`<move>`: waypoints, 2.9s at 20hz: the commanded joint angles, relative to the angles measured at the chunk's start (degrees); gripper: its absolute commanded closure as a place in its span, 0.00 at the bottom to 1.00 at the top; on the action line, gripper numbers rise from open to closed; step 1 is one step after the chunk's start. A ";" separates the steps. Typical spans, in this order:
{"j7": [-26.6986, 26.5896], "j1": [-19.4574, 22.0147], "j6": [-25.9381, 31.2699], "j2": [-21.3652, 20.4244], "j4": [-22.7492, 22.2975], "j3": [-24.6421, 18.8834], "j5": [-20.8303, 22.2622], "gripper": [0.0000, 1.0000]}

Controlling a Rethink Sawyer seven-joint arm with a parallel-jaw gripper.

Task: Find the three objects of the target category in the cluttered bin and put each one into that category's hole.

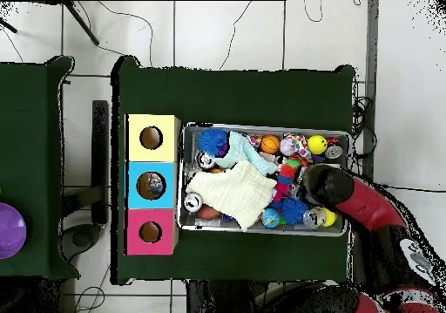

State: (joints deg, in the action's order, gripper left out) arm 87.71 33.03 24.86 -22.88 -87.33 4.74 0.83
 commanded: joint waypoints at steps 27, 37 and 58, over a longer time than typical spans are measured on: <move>13.33 0.91 -14.84 -2.86 -23.95 -6.67 -5.09 0.00; 13.13 5.24 -18.00 -1.60 -26.72 -10.13 -4.73 0.00; 14.28 2.46 -23.61 4.45 -23.65 -10.74 -6.49 1.00</move>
State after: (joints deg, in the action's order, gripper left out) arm 87.84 37.23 0.65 -25.29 -108.00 -0.89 -3.13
